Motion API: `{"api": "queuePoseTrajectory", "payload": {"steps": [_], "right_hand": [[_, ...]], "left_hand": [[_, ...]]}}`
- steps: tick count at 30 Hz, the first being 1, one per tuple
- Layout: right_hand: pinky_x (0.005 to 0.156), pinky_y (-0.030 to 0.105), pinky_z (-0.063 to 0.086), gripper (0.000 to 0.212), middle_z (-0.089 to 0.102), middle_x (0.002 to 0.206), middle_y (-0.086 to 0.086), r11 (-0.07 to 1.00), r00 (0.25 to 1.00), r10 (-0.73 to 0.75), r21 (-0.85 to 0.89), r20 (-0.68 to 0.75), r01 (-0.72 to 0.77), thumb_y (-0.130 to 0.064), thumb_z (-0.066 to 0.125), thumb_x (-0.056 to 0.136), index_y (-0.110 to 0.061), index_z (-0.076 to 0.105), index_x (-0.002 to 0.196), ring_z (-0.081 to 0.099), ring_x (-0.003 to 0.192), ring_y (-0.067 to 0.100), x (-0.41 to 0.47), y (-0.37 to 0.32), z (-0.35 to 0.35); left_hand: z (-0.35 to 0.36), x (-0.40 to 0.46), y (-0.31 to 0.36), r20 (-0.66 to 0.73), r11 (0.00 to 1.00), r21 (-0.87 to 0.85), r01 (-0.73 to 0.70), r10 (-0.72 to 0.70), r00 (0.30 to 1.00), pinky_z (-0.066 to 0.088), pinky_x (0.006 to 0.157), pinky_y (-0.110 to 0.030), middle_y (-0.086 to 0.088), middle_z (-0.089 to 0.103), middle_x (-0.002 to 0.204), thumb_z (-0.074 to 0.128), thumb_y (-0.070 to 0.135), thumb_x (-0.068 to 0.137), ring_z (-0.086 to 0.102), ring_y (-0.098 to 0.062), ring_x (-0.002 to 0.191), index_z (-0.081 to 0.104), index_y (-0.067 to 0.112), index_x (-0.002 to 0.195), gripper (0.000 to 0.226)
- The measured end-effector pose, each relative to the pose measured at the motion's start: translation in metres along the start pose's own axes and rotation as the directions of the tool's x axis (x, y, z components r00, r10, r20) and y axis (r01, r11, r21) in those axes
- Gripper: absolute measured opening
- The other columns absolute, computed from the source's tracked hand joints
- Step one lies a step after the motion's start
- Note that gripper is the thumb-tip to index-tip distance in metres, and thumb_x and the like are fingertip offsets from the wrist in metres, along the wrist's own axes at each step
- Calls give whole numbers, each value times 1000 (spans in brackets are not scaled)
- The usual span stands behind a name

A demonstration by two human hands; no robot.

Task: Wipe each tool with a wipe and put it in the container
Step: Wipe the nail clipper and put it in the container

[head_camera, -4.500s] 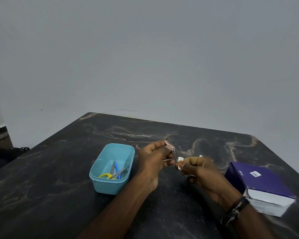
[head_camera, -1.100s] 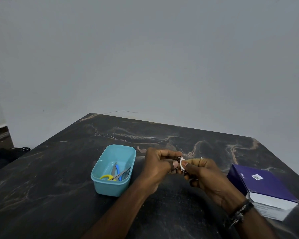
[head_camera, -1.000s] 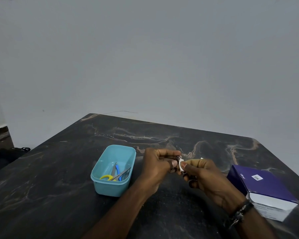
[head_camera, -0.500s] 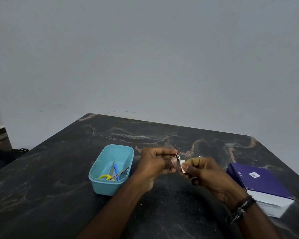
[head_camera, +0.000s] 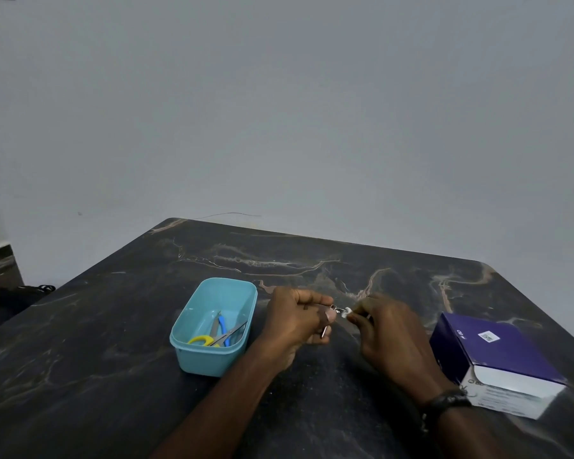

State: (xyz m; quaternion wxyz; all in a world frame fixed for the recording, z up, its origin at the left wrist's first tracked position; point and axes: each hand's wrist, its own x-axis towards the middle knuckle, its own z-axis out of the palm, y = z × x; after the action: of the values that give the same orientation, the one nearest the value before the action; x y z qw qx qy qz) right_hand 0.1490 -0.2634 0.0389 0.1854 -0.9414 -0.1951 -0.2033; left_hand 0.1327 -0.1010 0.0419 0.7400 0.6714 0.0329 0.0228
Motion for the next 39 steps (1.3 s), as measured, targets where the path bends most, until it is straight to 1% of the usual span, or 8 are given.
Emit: {"api": "queuePoseTrajectory", "payload": {"steps": [7, 17, 21, 26, 31, 34, 36, 39], "right_hand": [[60, 34, 50, 22, 54, 78, -7, 998, 995, -58, -29, -79, 56, -29, 53, 92, -20, 64, 76, 51, 67, 9, -4, -3, 6], [50, 24, 39, 24, 50, 69, -10, 989, 986, -149, 10, -72, 150, -34, 57, 87, -22, 64, 67, 47, 61, 7, -7, -15, 15], [53, 25, 42, 21, 51, 67, -10, 992, 986, -103, 64, -130, 112, -33, 59, 87, -24, 64, 69, 49, 61, 7, -5, -15, 14], [57, 20, 42, 14, 57, 69, -11, 989, 985, -49, 129, -168, 72, -27, 62, 89, -22, 72, 80, 50, 64, 4, -3, -12, 11], [59, 18, 42, 12, 58, 72, -13, 989, 988, -26, 137, -153, 47, -29, 62, 90, -25, 72, 84, 52, 65, 2, -4, -12, 10], [61, 28, 51, 13, 61, 73, -11, 987, 989, -13, 157, -147, 37, -28, 62, 90, -24, 72, 84, 54, 66, 3, -3, -12, 9], [62, 31, 53, 14, 64, 71, -9, 974, 988, 31, 226, -150, 4, -29, 63, 89, -23, 73, 81, 58, 65, 5, -3, -12, 9], [57, 24, 51, 15, 68, 63, -11, 906, 985, 135, 416, -104, -81, -28, 64, 89, -23, 75, 80, 61, 60, 2, -1, -15, 7]], "left_hand": [[2, 3, -6, -36, 1000, -4, 19, -19, 999, 59, 55, -30, -12, 71, 79, 73, -1, 80, 68, -20, 64, 71, 5, 91, 12], [4, 6, -6, -194, 990, -134, 52, -77, 978, 59, 57, -28, -18, 71, 87, 69, -4, 83, 71, -21, 71, 67, 1, 93, 12], [0, 7, 1, -258, 971, -237, 14, -77, 963, 61, 62, -30, -16, 70, 88, 65, -5, 86, 72, -28, 82, 67, 3, 95, 13], [0, 6, 3, -208, 954, -293, 67, -132, 969, 61, 71, -38, -19, 70, 96, 63, -4, 87, 71, -34, 91, 67, 5, 99, 16], [3, 3, 3, -155, 944, -314, 102, -157, 975, 62, 67, -36, -19, 71, 97, 65, -3, 86, 72, -29, 82, 67, 5, 95, 13], [2, 2, 4, -138, 939, -330, 93, -145, 980, 62, 65, -36, -22, 70, 96, 67, -5, 84, 71, -27, 76, 67, -1, 100, 17], [2, 2, 4, -135, 939, -332, 84, -136, 981, 62, 66, -37, -22, 70, 95, 67, -7, 83, 71, -28, 76, 67, -3, 102, 20], [2, 3, 4, -148, 947, -313, 70, -121, 981, 62, 68, -38, -21, 71, 93, 67, -8, 82, 72, -30, 80, 68, -1, 98, 17]]}}
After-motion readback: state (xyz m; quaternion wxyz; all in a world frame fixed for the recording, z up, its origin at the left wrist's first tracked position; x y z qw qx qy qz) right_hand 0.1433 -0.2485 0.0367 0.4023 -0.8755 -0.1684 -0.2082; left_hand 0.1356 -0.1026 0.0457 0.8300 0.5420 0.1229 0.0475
